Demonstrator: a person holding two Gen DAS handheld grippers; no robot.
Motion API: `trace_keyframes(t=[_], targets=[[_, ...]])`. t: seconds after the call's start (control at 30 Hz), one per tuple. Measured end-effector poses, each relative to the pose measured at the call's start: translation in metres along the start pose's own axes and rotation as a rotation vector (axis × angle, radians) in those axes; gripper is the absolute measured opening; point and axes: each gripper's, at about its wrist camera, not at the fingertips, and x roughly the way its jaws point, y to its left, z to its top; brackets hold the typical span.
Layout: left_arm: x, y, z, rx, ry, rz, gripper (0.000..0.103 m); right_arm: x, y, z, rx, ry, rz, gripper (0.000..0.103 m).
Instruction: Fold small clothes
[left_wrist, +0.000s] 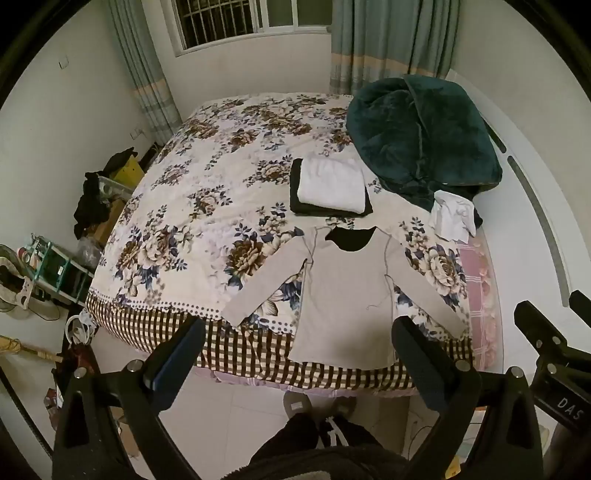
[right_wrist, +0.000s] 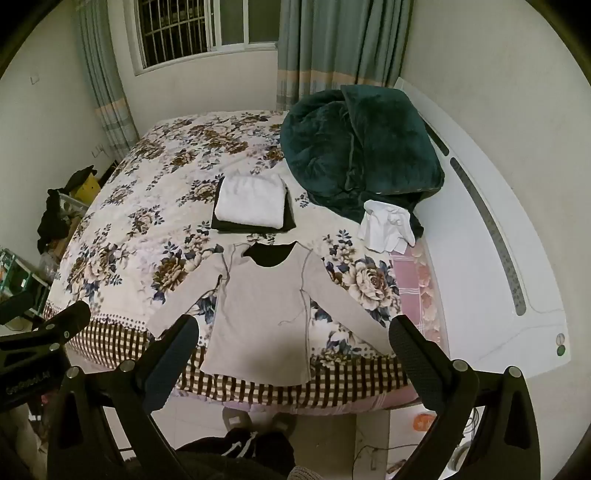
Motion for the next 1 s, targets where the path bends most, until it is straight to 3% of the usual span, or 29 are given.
trace_keyframes(t=[0.73, 1.0], targets=[[0.000, 0.000, 0.000, 0.005, -0.020, 0.008, 0.103, -0.005, -0.003, 0.003, -0.001, -0.014, 0.001, 0.103], [-0.008, 0.010, 0.020, 0.004, -0.028, 0.009, 0.103, -0.010, -0.003, 0.009, -0.003, -0.019, 0.002, 0.103]])
